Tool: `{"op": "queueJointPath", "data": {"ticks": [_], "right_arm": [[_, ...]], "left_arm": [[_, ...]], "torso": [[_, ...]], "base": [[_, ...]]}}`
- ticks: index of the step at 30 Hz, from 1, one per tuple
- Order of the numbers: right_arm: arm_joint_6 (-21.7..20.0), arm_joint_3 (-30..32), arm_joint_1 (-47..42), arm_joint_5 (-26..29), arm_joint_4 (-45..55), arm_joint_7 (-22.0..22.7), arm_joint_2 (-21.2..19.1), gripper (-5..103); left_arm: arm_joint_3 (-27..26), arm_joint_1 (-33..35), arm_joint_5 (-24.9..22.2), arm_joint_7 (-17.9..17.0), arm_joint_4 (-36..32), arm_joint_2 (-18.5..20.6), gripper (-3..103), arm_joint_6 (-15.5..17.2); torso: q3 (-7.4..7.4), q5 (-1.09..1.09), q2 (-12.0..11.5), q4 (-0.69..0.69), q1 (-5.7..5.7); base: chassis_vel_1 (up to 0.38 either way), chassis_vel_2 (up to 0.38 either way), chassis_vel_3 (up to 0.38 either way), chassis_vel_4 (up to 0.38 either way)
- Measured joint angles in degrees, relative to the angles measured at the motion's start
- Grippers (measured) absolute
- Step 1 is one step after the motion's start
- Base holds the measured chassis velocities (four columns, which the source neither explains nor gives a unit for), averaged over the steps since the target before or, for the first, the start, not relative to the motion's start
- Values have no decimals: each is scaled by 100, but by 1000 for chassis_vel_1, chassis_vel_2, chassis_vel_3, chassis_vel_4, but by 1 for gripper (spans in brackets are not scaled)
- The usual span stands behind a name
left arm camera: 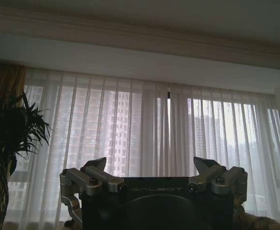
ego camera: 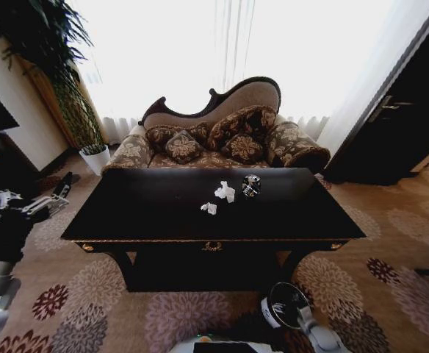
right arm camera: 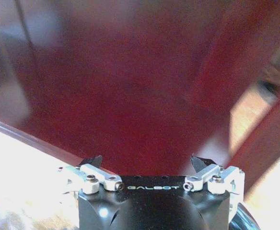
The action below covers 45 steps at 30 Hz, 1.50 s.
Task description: Move to the front of the table and place the trash on the table into the trash bin.
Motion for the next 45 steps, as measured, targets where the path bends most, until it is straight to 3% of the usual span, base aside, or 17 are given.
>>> {"op": "queueJointPath", "data": {"ticks": [6,10,16,19,21,28,39,45], "right_arm": [[3,-49,-1055,674,1751,-366,212,100],[25,25,-1557,736,2486,-654,357,100],[612,268,-2174,617,3214,-1233,541,100],[679,279,-2318,876,3467,-1213,578,100],[427,361,-2426,1593,4161,-1011,635,100],[-190,762,-2384,2348,5436,-893,610,100],[-472,879,-2380,2519,6341,-871,628,100],[-535,592,-2023,2677,6542,-276,343,100]], "left_arm": [[344,-228,325,-175,165,-255,100,4],[474,-361,445,-224,283,-354,100,15],[503,-529,413,-231,431,-301,100,26],[492,-578,379,-233,472,-259,100,27],[455,-648,318,-351,558,-184,100,50],[318,-657,214,-410,635,20,100,91],[166,-664,61,-408,638,103,100,105],[-161,-573,-66,-415,733,236,100,108]], "torso": [[0,-1,0,0,0],[0,-2,0,-1,0],[0,-1,0,0,0],[0,0,0,-1,0],[0,0,-1,0,0],[0,0,-1,1,0],[0,0,-1,0,0],[0,0,-1,-1,0]], "base": [[0,0,0,0],[0,0,0,0],[0,0,0,0],[0,0,0,0],[0,0,0,0],[0,0,0,0],[0,0,0,0],[0,0,0,0]]}}
